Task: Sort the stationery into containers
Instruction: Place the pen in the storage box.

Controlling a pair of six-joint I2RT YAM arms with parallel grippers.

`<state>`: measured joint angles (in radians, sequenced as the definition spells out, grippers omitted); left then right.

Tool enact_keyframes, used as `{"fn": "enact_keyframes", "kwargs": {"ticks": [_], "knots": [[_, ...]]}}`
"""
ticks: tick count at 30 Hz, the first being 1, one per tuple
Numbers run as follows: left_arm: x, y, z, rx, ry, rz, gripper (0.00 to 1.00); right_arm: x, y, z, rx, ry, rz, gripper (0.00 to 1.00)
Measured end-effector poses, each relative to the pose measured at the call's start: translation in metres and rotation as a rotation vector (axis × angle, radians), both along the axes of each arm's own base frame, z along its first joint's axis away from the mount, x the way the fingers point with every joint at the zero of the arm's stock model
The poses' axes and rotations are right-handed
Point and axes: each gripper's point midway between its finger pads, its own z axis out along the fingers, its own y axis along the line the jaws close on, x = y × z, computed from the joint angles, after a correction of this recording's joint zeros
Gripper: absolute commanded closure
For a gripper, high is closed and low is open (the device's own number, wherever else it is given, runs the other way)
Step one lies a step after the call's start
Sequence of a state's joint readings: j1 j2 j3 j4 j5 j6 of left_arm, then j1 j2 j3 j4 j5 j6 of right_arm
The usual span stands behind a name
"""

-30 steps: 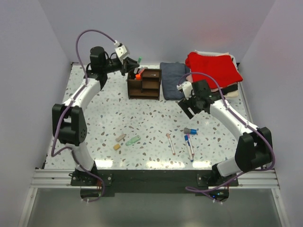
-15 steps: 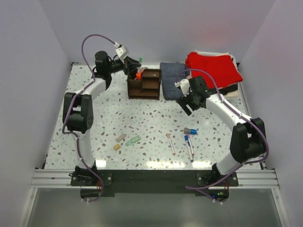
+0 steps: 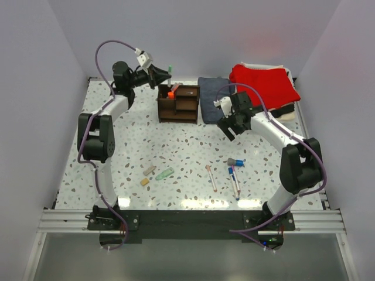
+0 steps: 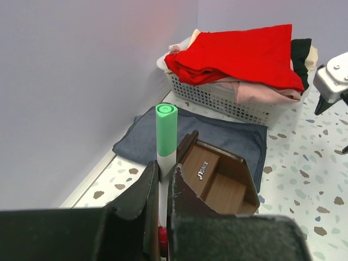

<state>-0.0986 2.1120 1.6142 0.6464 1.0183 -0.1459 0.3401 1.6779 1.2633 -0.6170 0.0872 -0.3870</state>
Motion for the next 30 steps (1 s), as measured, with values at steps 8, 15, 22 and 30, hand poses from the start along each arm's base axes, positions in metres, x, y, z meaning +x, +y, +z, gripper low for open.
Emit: {"fn": "enact_keyframes", "kwargs": {"ticks": [8, 15, 22, 30], "knots": [[0.008, 0.0, -0.035, 0.023, 0.046, 0.005, 0.99, 0.004, 0.001, 0.002, 0.0, -0.005, 0.002, 0.11], [0.012, 0.002, -0.057, 0.053, 0.074, 0.014, 0.91, 0.004, 0.001, 0.002, -0.001, -0.004, 0.003, 0.11], [0.015, 0.005, -0.065, 0.079, 0.076, 0.033, 0.69, 0.004, 0.001, 0.002, 0.0, -0.005, 0.003, 0.11], [0.013, 0.007, -0.076, 0.113, 0.095, 0.035, 0.62, 0.004, 0.001, 0.002, 0.0, -0.005, 0.003, 0.11]]}}
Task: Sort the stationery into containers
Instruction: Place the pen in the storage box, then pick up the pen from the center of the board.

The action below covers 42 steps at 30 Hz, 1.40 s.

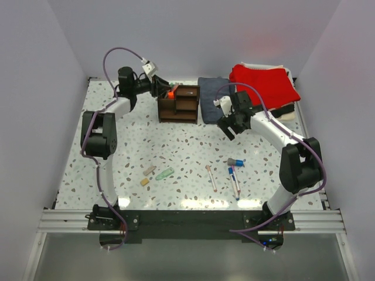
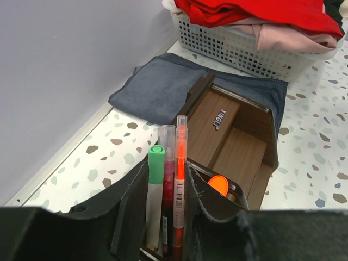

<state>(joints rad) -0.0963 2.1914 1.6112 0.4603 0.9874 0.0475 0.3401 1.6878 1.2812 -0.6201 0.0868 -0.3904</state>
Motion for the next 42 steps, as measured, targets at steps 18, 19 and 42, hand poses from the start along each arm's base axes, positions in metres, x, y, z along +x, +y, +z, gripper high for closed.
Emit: {"fn": "enact_keyframes", "kwargs": {"ticks": [18, 19, 42], "knots": [[-0.204, 0.016, 0.065, 0.338, -0.02, -0.072, 0.51, -0.004, -0.001, 0.005, 0.013, -0.038, 0.016, 0.11], [-0.214, 0.015, 0.05, 0.371, 0.02, -0.086, 0.51, -0.005, 0.0, 0.005, 0.014, -0.039, 0.019, 0.11], [-0.242, 0.066, -0.034, 0.533, 0.36, 0.245, 0.51, -0.122, 0.048, -0.014, 0.213, 0.247, -0.215, 0.32]]}}
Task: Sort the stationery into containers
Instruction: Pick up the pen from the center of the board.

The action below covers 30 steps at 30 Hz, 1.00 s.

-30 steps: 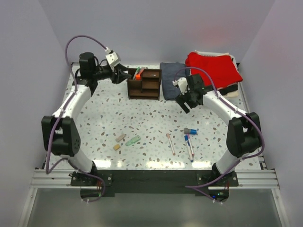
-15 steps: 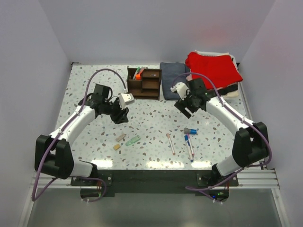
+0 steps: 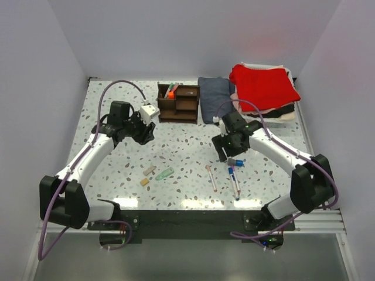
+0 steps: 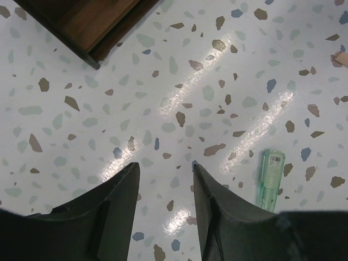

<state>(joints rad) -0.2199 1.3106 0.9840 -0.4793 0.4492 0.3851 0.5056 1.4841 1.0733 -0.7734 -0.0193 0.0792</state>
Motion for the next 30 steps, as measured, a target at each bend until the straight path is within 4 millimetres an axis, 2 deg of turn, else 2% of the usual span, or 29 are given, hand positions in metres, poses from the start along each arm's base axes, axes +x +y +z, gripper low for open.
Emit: {"fn": "enact_keyframes", "kwargs": {"ticks": [4, 7, 13, 25, 30], "knots": [[0.006, 0.011, 0.004, 0.026, -0.021, 0.047, 0.51, -0.034, 0.006, -0.032, -0.023, 0.145, 0.005, 0.33], [0.008, 0.019, 0.014, 0.026, -0.053, 0.08, 0.51, -0.045, 0.011, -0.04, -0.019, 0.194, 0.006, 0.35], [0.007, 0.03, 0.036, 0.001, -0.125, 0.127, 0.51, -0.045, 0.029, -0.044, 0.031, 0.199, 0.026, 0.39], [0.002, 0.036, 0.026, 0.001, -0.108, 0.146, 0.51, -0.043, 0.062, -0.062, 0.049, 0.243, 0.099, 0.44], [0.002, 0.038, 0.027, -0.004, -0.106, 0.156, 0.51, -0.041, 0.067, -0.069, 0.036, 0.256, 0.097, 0.53]]}}
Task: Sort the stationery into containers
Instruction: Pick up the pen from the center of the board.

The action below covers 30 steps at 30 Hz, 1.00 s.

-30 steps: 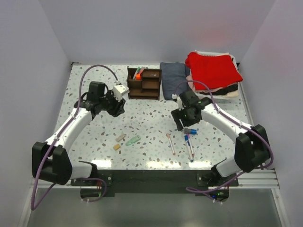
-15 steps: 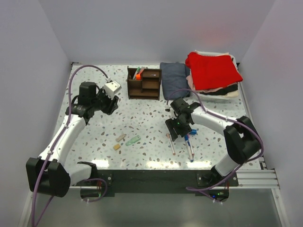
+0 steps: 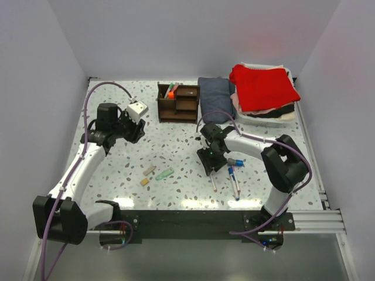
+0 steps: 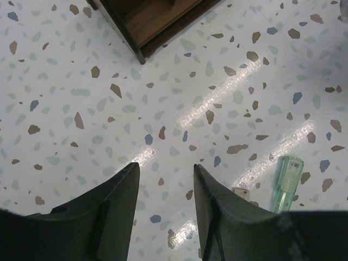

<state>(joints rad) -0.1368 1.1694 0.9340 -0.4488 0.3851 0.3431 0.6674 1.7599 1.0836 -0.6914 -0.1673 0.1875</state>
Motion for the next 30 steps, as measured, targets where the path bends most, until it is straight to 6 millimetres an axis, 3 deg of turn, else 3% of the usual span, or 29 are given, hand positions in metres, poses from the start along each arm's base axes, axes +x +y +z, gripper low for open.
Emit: {"fn": "enact_keyframes", "kwargs": {"ticks": [6, 11, 14, 16, 17, 24, 27, 30], "knots": [[0.0, 0.002, 0.002, -0.009, 0.0, 0.013, 0.5, 0.004, -0.003, -0.003, -0.054, -0.011, -0.025, 0.66], [0.0, 0.002, 0.004, -0.014, -0.006, 0.019, 0.5, 0.004, -0.004, -0.005, -0.111, -0.029, -0.008, 0.68], [0.0, 0.005, 0.007, -0.017, -0.014, 0.028, 0.5, 0.003, -0.003, -0.007, -0.154, -0.046, 0.018, 0.79], [-0.001, 0.006, 0.009, -0.018, -0.02, 0.031, 0.5, 0.004, -0.005, -0.008, -0.185, -0.058, 0.033, 0.98], [-0.001, 0.006, 0.01, -0.018, -0.024, 0.031, 0.5, 0.004, -0.006, -0.008, -0.196, -0.061, 0.038, 1.0], [-0.001, 0.005, 0.014, -0.019, -0.029, 0.026, 0.5, 0.003, 0.001, -0.002, -0.188, -0.055, 0.072, 1.0], [0.003, 0.005, 0.025, -0.015, -0.046, 0.018, 0.5, 0.01, 0.023, 0.016, -0.116, -0.067, 0.126, 1.0], [0.014, 0.003, 0.045, -0.022, -0.096, 0.015, 0.49, 0.046, 0.065, 0.067, 0.027, -0.199, 0.194, 1.0]]}}
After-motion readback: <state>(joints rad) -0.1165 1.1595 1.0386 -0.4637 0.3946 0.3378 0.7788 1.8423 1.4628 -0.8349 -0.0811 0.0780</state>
